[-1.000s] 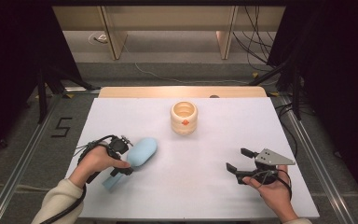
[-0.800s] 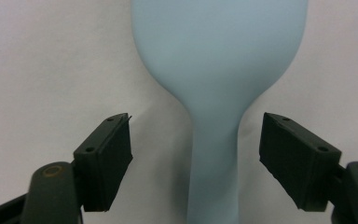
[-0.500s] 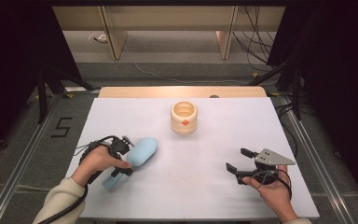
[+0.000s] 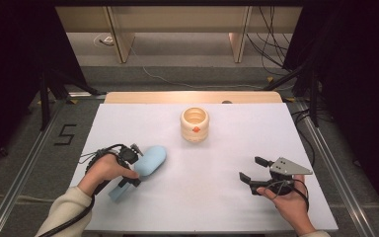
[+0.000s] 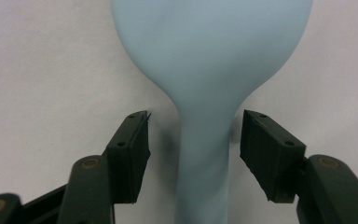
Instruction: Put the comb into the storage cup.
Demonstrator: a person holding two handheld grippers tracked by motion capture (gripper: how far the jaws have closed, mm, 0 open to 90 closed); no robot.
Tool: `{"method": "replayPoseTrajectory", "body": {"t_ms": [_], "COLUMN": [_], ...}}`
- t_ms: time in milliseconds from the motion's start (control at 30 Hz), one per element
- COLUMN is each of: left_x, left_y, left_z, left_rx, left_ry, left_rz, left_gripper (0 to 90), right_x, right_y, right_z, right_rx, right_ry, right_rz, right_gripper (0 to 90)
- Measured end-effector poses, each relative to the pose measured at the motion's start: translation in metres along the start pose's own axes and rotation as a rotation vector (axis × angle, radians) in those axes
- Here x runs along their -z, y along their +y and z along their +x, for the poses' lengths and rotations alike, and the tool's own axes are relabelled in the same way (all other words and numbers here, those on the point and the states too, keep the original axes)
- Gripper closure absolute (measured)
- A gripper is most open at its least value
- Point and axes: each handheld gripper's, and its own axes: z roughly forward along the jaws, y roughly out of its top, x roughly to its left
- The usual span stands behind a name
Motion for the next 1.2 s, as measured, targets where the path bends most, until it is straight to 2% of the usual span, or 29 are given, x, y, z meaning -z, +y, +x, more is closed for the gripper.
{"method": "replayPoseTrajectory", "body": {"t_ms": [367,867,1200], "left_x": [0.0,-0.001,-0.002], "left_y": [0.003,0.008,0.012], "left_z": [0.001,0.002,-0.004], "left_rx": [0.012,0.02,0.023], "left_ry": [-0.01,0.015,0.029], "left_rz": [0.012,0.038,0.06], "left_gripper": [46.4,55.0,61.6], "right_x": [0.0,0.0,-0.001], "right_y": [0.0,0.0,-0.001], "right_z": [0.0,0.0,0.0], "right_rx": [-0.001,-0.001,-0.004], "right_ry": [0.0,0.001,0.002], "right_rz": [0.001,0.004,0.007], "right_gripper": [17.7,17.7,17.8]}}
